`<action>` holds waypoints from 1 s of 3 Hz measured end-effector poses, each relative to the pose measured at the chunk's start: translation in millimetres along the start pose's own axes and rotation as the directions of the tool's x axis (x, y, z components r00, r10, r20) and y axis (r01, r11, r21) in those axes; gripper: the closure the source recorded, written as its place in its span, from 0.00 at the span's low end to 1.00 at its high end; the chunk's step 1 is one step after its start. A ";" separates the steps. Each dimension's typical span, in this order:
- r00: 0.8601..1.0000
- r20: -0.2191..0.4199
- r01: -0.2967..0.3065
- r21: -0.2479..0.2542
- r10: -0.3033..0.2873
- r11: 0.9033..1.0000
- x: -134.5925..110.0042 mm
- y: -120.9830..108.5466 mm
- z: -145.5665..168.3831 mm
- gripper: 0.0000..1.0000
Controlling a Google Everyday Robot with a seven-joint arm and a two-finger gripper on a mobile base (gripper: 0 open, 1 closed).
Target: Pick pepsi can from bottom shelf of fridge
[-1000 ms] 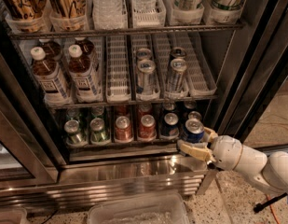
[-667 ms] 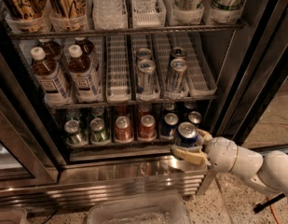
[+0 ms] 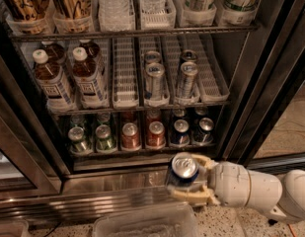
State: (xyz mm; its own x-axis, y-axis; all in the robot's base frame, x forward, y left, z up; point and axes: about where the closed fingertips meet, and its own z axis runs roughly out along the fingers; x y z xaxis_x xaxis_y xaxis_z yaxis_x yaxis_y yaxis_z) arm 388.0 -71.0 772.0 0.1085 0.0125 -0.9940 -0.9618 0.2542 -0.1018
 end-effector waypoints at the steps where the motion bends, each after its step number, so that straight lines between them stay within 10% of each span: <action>1: 1.000 0.012 -0.017 -0.124 0.019 0.992 -27.3 41.5 10.3 1.00; 2: 0.994 -0.016 -0.110 -0.287 0.110 0.952 -52.1 59.1 17.5 1.00; 3: 0.977 -0.088 -0.213 -0.436 0.195 0.874 -78.1 62.2 33.1 1.00</action>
Offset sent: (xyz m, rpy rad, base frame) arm -0.0706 0.0483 0.0898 -0.0004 0.2860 0.6139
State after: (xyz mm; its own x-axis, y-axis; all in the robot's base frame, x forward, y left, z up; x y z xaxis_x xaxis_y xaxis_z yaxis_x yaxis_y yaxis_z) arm 328.0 -24.2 844.7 -0.1033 -0.0231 -0.9944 -0.9736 -0.2020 0.1058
